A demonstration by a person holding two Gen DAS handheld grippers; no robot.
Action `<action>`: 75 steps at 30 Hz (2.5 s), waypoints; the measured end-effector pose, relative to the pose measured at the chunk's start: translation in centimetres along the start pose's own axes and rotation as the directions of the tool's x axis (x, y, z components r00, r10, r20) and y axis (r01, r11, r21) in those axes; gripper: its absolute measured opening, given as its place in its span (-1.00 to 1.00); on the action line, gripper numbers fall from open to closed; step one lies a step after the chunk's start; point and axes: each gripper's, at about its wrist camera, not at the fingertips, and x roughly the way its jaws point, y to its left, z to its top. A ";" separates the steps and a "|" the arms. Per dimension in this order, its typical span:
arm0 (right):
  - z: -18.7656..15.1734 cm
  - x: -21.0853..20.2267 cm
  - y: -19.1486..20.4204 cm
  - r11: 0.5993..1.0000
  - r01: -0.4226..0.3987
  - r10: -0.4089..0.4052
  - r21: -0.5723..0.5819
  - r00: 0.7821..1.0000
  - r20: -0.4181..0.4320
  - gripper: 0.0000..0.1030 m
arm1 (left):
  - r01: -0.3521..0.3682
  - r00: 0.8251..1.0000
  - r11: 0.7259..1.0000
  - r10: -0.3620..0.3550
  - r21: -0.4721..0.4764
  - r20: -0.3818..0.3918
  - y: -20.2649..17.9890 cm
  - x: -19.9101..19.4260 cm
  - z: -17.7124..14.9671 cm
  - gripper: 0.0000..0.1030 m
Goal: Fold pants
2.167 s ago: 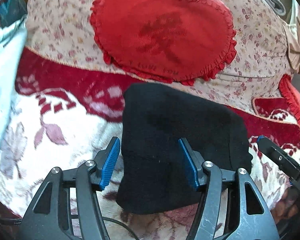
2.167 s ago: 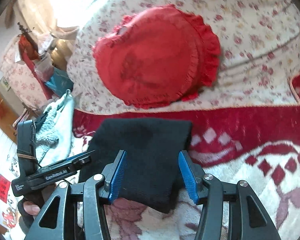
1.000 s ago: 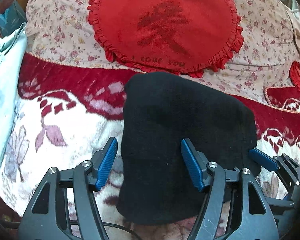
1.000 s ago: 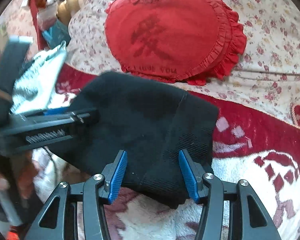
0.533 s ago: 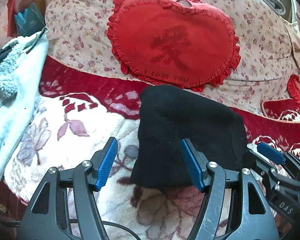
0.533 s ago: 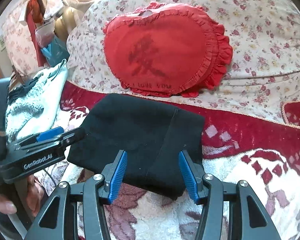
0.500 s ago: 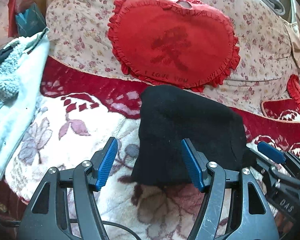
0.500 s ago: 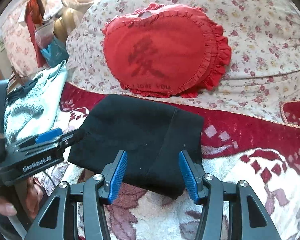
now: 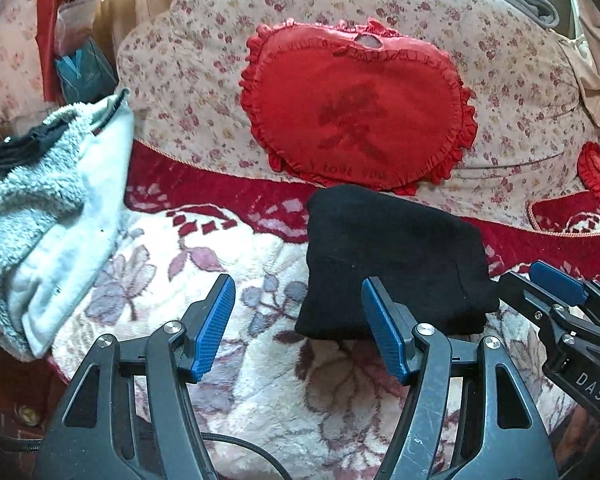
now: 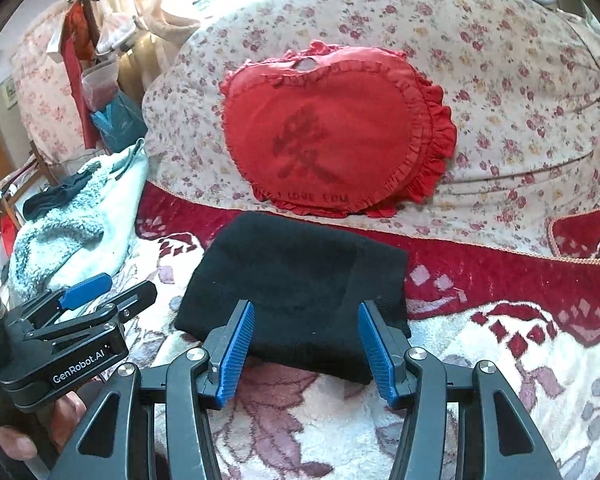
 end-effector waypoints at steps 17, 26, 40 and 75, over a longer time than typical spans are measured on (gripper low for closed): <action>-0.1 -2.5 0.8 1.000 0.012 -0.012 -0.019 0.999 0.030 0.01 | -0.006 0.998 1.000 0.006 -0.001 0.067 -0.3 -3.4 -0.3 0.29; 0.0 -2.8 0.7 1.000 0.003 -0.002 -0.023 0.999 0.033 0.01 | -0.013 0.997 1.000 0.012 0.010 0.078 -0.6 -3.9 -0.3 0.29; -0.1 -2.6 0.6 1.000 0.001 -0.001 -0.023 1.000 0.021 0.01 | -0.031 0.996 0.999 0.029 0.019 0.089 -1.0 -4.3 -0.5 0.29; -0.7 -1.2 0.4 1.000 -0.015 0.015 -0.027 1.000 -0.019 0.01 | -0.023 0.999 0.999 0.022 0.029 0.042 -1.0 -2.9 -1.3 0.29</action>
